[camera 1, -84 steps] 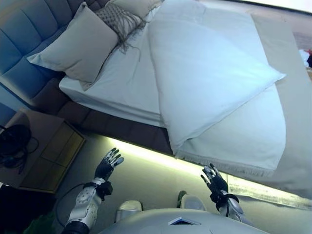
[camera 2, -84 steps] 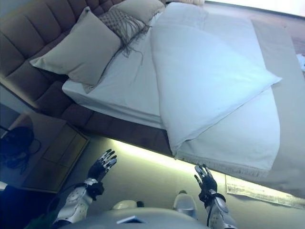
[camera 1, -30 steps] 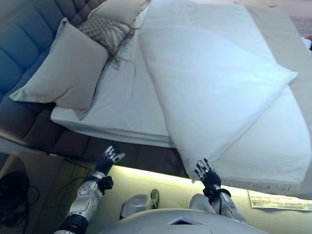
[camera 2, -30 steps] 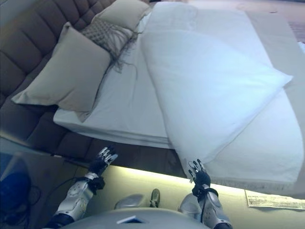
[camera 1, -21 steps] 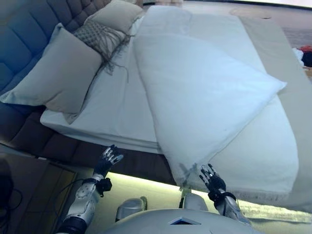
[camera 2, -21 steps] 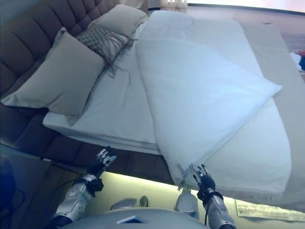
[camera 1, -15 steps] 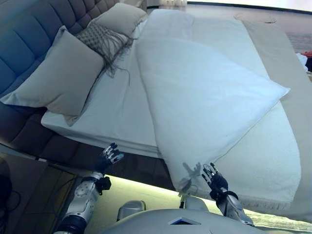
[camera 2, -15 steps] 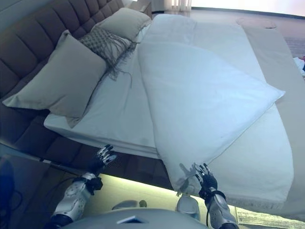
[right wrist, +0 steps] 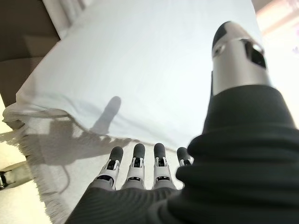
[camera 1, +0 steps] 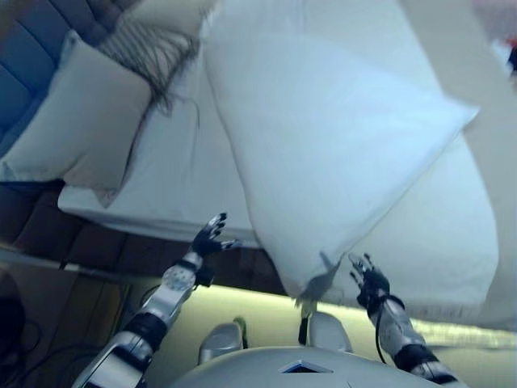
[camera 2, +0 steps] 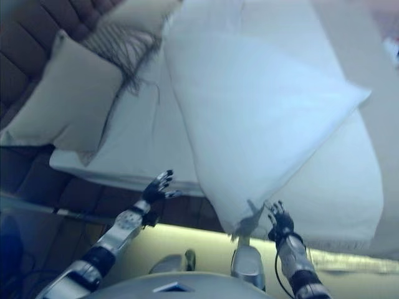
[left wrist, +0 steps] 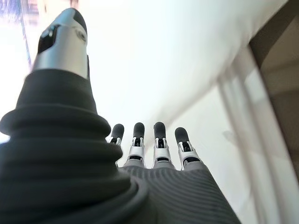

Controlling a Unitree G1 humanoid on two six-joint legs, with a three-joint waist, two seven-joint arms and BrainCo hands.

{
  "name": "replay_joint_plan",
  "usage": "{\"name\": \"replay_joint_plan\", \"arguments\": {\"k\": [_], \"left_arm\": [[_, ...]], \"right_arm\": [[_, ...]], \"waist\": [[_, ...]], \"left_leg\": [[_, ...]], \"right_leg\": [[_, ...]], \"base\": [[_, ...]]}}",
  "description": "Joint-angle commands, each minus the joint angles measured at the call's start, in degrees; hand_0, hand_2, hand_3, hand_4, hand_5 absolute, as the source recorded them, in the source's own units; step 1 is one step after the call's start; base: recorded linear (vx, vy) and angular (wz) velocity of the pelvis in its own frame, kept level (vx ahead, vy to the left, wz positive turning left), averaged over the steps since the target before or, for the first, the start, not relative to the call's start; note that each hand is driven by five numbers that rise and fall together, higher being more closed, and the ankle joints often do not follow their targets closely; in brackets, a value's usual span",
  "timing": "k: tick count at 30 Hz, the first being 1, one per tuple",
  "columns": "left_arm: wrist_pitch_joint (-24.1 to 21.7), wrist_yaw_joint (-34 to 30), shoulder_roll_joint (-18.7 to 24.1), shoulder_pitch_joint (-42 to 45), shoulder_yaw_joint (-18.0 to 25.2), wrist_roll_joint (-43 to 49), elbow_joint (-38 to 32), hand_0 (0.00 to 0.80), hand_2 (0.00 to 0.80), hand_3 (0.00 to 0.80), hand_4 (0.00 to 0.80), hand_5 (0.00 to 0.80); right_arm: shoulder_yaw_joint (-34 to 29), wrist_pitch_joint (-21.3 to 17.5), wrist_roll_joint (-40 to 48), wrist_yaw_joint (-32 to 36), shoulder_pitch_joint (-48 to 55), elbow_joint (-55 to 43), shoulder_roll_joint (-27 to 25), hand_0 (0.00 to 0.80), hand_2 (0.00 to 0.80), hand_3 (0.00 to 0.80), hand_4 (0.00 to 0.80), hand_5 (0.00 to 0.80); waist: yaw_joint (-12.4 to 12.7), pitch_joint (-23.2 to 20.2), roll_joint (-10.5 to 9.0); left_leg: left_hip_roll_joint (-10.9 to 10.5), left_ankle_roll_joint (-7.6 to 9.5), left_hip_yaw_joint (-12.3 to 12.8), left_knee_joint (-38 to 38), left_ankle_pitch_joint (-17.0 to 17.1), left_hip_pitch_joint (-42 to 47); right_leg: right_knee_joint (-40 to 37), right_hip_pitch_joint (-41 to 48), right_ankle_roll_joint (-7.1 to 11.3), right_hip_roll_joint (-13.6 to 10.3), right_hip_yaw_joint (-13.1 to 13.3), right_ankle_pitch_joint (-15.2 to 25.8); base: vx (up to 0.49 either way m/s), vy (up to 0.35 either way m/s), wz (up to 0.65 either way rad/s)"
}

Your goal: Make the bed neatly

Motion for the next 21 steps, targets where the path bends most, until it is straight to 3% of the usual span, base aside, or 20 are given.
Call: {"name": "replay_joint_plan", "arguments": {"k": [1,4,6,17,21], "left_arm": [[-6.17,2.35,-0.99,-4.32,2.07,2.25,0.43,0.000,0.000,0.000,0.000,0.000],[-7.46,3.79,-0.53,-4.87,1.58,4.24,-0.85,0.000,0.000,0.000,0.000,0.000],[-6.91,6.40,0.19,-6.02,1.18,7.43,-2.88,0.000,0.000,0.000,0.000,0.000],[0.36,23.76,-1.02,-21.45,-3.40,29.70,-7.39,0.000,0.000,0.000,0.000,0.000],[2.90,28.64,-0.42,-26.13,-3.15,33.23,-9.42,0.000,0.000,0.000,0.000,0.000]], "right_arm": [[-1.53,-5.61,1.72,-0.16,-4.90,-0.27,-1.48,0.000,0.000,0.000,0.000,0.000],[-2.59,-5.76,1.78,0.35,-5.23,0.08,-1.46,0.000,0.000,0.000,0.000,0.000],[-2.93,-4.63,1.37,-0.17,-5.55,-0.02,-1.31,0.000,0.000,0.000,0.000,0.000],[-1.86,-3.51,2.73,-2.90,-7.93,-1.38,-0.14,0.000,0.000,0.000,0.000,0.000],[-1.70,-3.87,3.14,-2.76,-7.06,-2.88,0.52,0.000,0.000,0.000,0.000,0.000]], "waist": [[-0.77,5.48,1.14],[-1.40,7.36,1.48],[-2.04,8.19,1.56],[-5.45,12.42,0.96],[-6.50,13.70,0.57]], "left_leg": [[4.46,-2.05,-2.17,-8.30,11.30,-2.31],[2.79,-1.96,-0.30,-5.89,10.29,-5.85],[2.32,-1.91,0.83,-5.59,10.09,-6.91],[2.77,-2.22,0.11,-5.56,10.13,-10.38],[3.01,-2.43,0.08,-5.07,10.16,-11.41]], "right_leg": [[4.04,0.57,4.39,-5.80,2.91,-1.33],[6.43,-4.40,6.27,-8.54,3.92,0.08],[6.64,-6.33,6.95,-9.02,4.76,0.72],[7.24,-10.71,7.13,-7.12,8.15,0.59],[8.14,-11.88,7.34,-6.88,8.80,0.22]], "base": [[-0.065,0.195,-0.58],[-0.037,0.104,-0.16],[-0.016,0.032,0.02],[0.009,-0.045,-0.15],[0.014,-0.042,-0.06]]}}
